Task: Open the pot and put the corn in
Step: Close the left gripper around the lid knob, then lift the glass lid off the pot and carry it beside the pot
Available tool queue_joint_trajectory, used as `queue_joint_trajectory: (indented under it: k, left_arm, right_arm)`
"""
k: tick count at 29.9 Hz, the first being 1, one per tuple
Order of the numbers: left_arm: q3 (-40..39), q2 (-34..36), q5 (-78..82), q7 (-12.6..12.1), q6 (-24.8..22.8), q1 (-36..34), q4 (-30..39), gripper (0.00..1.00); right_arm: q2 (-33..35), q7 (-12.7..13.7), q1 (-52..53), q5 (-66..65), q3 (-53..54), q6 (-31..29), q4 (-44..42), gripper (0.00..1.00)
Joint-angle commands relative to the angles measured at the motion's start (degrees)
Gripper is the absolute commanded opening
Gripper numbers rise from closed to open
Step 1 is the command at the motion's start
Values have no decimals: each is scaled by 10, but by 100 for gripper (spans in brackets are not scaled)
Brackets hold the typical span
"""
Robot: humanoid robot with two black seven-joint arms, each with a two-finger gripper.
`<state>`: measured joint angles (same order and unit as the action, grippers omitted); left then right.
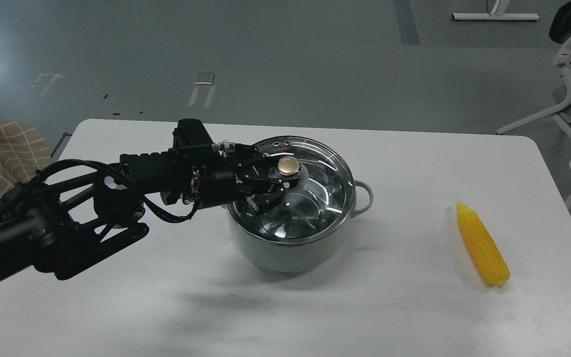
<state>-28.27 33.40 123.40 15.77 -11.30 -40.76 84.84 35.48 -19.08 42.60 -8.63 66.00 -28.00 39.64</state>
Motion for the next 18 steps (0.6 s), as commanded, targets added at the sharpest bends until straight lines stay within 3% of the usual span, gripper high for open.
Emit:
queue_joint_trajectory:
  k: [1,12,18]
  left_arm:
    - [-1,3,-1,2,1,0,3,26]
    - [-46,52,-10,4,1,-4,59,25]
    - [-88,161,-92,4,5,-1,76,25]
  right_arm:
    - [0,0,-2,-1,0,0,-2,100]
    - [0,0,-4,-2,0,0,-4,100]
    - [0,0,-10,-1,0,0,-3,100]
